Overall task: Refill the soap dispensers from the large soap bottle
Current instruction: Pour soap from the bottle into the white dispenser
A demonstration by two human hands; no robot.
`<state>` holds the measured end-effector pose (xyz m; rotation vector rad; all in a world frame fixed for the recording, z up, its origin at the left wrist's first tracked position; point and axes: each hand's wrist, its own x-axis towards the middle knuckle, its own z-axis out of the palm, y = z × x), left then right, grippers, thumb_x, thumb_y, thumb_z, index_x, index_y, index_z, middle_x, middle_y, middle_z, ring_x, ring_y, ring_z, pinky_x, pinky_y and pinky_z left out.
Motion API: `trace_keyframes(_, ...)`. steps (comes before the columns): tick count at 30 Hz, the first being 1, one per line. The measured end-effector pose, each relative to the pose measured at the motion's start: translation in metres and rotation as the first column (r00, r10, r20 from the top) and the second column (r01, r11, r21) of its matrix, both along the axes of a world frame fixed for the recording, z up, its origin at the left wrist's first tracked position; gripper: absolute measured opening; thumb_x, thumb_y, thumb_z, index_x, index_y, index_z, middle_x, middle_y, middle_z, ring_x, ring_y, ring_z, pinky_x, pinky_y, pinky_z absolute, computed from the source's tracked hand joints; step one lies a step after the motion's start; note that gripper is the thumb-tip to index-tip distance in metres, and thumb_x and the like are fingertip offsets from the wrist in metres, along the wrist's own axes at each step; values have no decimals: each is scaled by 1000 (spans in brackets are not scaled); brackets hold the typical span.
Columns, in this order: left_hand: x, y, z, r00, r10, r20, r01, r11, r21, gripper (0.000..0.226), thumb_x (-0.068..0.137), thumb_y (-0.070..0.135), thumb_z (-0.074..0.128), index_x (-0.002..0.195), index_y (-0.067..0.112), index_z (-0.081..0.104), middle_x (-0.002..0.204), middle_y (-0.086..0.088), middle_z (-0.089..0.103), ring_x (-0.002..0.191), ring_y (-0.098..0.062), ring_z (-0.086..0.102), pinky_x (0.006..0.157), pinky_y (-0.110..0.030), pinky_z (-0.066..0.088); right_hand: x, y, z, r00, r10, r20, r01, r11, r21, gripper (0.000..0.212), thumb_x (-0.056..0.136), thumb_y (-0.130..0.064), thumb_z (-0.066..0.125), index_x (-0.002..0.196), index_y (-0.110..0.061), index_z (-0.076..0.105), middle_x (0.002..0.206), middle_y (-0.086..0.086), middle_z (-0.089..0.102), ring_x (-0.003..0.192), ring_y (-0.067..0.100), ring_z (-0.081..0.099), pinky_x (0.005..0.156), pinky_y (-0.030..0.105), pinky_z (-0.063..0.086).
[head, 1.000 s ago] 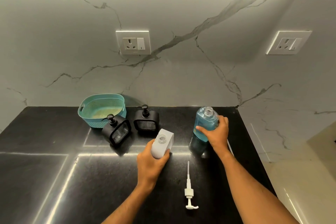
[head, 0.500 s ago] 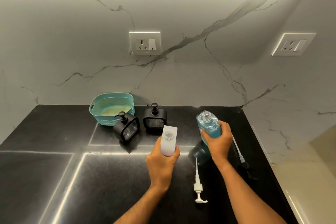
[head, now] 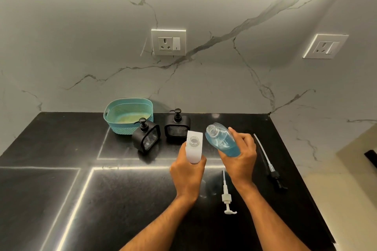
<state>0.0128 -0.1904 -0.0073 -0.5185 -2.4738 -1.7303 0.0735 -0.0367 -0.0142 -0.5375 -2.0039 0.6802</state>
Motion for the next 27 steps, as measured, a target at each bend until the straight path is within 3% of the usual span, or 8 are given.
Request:
trace_keyframes(3,-2,-3,3,1000,-2,-12,2,1000,-7,63,78,28,88,135,22,61,113,4,76,89,-11,73,73,-11,56,3,-6,1,999,-37,30,37,999,24,77,70,-27,94,139,-19,61,119,-2,57,106,18,56,83,36,58)
trace_keyframes(6,-3,-6,6,1000,-13,-28,13,1000,-8,65,78,27,88,136,21,61,117,2,75,92,-12,73,74,-5,53,6,-10,2,995,-73,72,69,996,56,79,69,-25,95,140,-20,61,120,0,58,108,18,54,87,21,51)
trace_keyframes(8,-3,-7,6,999,-20,-47,19,1000,-12,68,78,28,89,138,18,59,122,0,74,96,-14,73,77,-10,56,8,-12,3,991,-85,98,78,994,76,80,68,-22,96,140,-20,61,121,0,58,110,18,54,90,13,44)
trace_keyframes(11,-3,-8,6,998,-26,-63,24,999,-27,69,78,28,89,139,16,59,123,-2,74,97,-17,74,78,-20,62,10,-13,5,988,-95,121,81,990,120,83,66,-17,96,141,-20,60,121,1,57,109,18,54,94,10,37)
trace_keyframes(17,0,-9,8,996,-41,-79,38,999,-28,70,78,30,90,139,14,61,123,-2,75,98,-18,75,81,-17,59,13,-19,12,984,-107,144,77,978,195,81,66,-18,96,139,-16,62,121,5,59,110,21,56,101,6,28)
trace_keyframes(19,0,-10,9,996,-44,-83,42,999,-24,70,79,32,89,140,13,60,125,-2,74,101,-18,75,83,-17,59,15,-20,14,982,-114,152,80,973,217,81,66,-18,95,140,-16,61,121,5,58,111,20,54,100,8,30)
trace_keyframes(23,1,-10,11,996,-51,-73,49,999,-22,73,81,35,88,143,13,58,129,-3,72,105,-19,74,86,-30,64,17,-22,15,979,-132,156,88,963,256,86,63,-14,97,141,-17,60,124,5,56,114,19,49,90,26,45)
trace_keyframes(27,3,-10,12,996,-58,-70,56,998,-27,74,81,35,87,144,12,57,130,-4,72,106,-19,74,87,-31,63,17,-23,17,981,-127,144,83,957,279,85,64,-14,96,140,-17,59,124,4,55,116,17,47,89,30,46)
